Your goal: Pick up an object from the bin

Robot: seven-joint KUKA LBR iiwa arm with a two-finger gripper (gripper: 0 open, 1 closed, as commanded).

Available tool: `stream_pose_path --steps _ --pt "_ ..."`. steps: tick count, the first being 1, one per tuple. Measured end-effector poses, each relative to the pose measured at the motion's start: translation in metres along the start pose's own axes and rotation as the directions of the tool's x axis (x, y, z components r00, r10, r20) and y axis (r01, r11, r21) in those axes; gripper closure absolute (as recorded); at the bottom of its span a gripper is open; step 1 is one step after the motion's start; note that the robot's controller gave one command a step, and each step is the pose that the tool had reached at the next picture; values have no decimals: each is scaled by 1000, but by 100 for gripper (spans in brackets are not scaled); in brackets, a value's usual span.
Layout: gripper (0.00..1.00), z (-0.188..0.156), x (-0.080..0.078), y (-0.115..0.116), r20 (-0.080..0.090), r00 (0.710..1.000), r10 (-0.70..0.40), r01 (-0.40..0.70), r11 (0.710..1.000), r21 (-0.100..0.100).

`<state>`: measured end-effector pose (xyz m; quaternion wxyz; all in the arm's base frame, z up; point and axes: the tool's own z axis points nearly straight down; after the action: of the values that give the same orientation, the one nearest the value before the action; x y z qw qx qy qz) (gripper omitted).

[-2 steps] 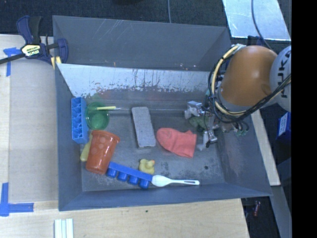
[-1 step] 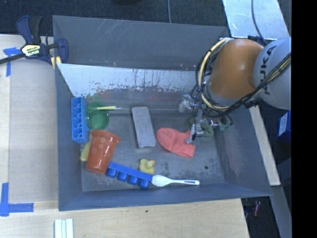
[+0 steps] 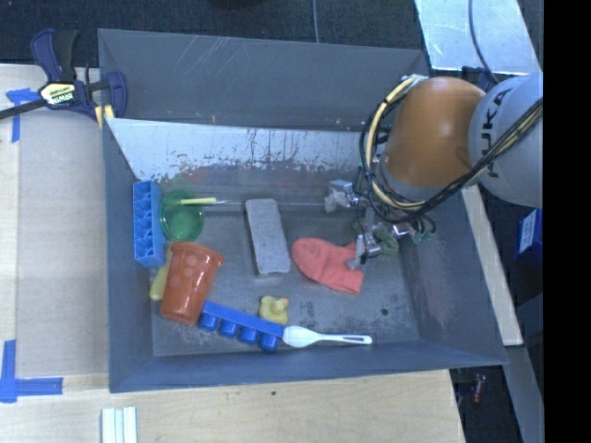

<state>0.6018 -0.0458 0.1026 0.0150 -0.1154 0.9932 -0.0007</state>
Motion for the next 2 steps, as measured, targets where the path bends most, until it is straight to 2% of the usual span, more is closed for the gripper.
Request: stream_pose_path --steps 1,2 --pt "0 16 24 2 2 990 -140 140 990 0" --pt "100 27 8 16 8 771 -637 637 771 10"
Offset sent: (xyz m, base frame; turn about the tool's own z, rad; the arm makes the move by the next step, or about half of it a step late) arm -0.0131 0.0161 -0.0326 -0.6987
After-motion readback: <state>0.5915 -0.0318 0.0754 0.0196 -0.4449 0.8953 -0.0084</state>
